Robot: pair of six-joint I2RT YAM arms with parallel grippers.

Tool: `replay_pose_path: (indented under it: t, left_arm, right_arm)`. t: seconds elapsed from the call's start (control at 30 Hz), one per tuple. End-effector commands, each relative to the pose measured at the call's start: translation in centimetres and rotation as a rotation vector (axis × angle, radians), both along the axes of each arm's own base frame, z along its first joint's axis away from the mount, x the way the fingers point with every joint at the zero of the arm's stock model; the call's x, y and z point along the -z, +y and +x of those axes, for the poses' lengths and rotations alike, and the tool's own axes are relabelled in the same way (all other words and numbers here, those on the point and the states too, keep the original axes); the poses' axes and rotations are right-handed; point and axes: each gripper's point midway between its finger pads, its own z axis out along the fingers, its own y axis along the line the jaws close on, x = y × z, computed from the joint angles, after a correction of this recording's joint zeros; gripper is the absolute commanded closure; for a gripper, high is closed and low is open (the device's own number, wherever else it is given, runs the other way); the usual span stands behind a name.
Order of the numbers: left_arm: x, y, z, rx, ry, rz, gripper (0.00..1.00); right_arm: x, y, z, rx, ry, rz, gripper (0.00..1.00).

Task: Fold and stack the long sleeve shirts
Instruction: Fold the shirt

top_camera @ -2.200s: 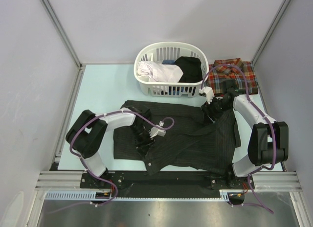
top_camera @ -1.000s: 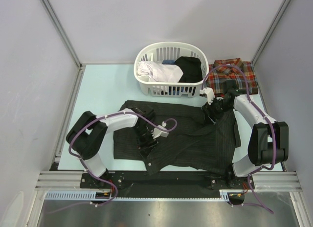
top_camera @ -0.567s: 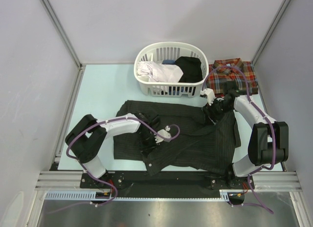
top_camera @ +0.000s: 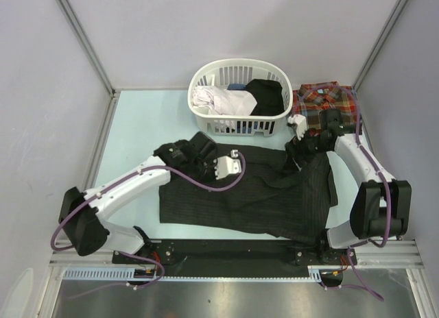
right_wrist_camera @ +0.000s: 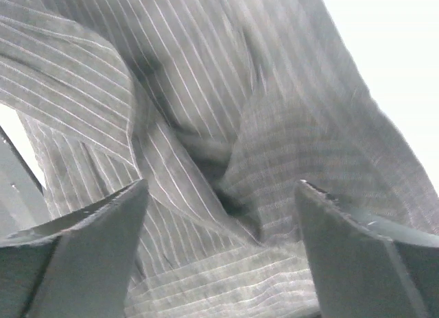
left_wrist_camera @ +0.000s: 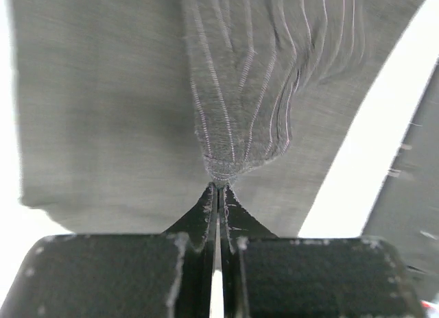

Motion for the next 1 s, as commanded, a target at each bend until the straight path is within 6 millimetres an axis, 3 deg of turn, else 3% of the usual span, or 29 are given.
replay_pose_path:
  t: [0.0, 0.1, 0.2, 0.5, 0.53, 0.7, 0.8, 0.83, 0.9, 0.93, 0.97]
  left_arm:
    - [-7.7, -0.7, 5.4, 0.104, -0.381, -0.028, 1.00]
    - [-12.2, -2.2, 6.9, 0.208, -0.586, -0.115, 1.00]
    - [-15.2, -3.1, 7.2, 0.308, -0.750, -0.169, 1.00]
    - [-17.8, -5.3, 6.6, 0.464, -0.885, -0.191, 1.00]
    - [-17.8, -5.5, 6.6, 0.467, -0.890, -0.194, 1.00]
    - [-18.1, -6.0, 6.8, 0.472, -0.919, -0.212, 1.00]
    - [-18.1, -6.2, 7.1, 0.466, -0.927, -0.206, 1.00]
    - [-18.2, -6.2, 7.3, 0.454, -0.931, -0.203, 1.00]
    - [-19.0, -6.0, 8.2, 0.376, -0.938, -0.210, 0.99]
    - [-19.5, -5.8, 8.6, 0.323, -0.937, -0.223, 0.95]
    - [-21.1, -5.5, 8.9, 0.217, -0.904, -0.297, 0.85]
  right_arm:
    - [-9.7, 4.2, 1.9, -0.059, -0.277, 0.260, 0.00]
    - [-13.3, 6.7, 1.4, -0.108, -0.396, 0.364, 0.00]
    - [-15.1, 9.7, 0.3, -0.184, -0.489, 0.411, 0.00]
    - [-15.7, 16.4, -0.4, -0.300, -0.545, 0.462, 0.00]
    - [-15.5, 17.9, -0.8, -0.324, -0.539, 0.471, 0.00]
    - [-15.1, 20.6, -1.3, -0.389, -0.507, 0.498, 0.05]
    - [-15.2, 22.1, -1.3, -0.417, -0.481, 0.509, 0.33]
    - [-15.4, 22.3, -1.2, -0.417, -0.476, 0.510, 0.48]
    - [-15.7, 22.5, -0.9, -0.414, -0.448, 0.504, 0.71]
    - [-15.7, 22.2, -0.7, -0.401, -0.437, 0.495, 0.90]
    - [-15.8, 21.7, -0.4, -0.380, -0.423, 0.494, 0.95]
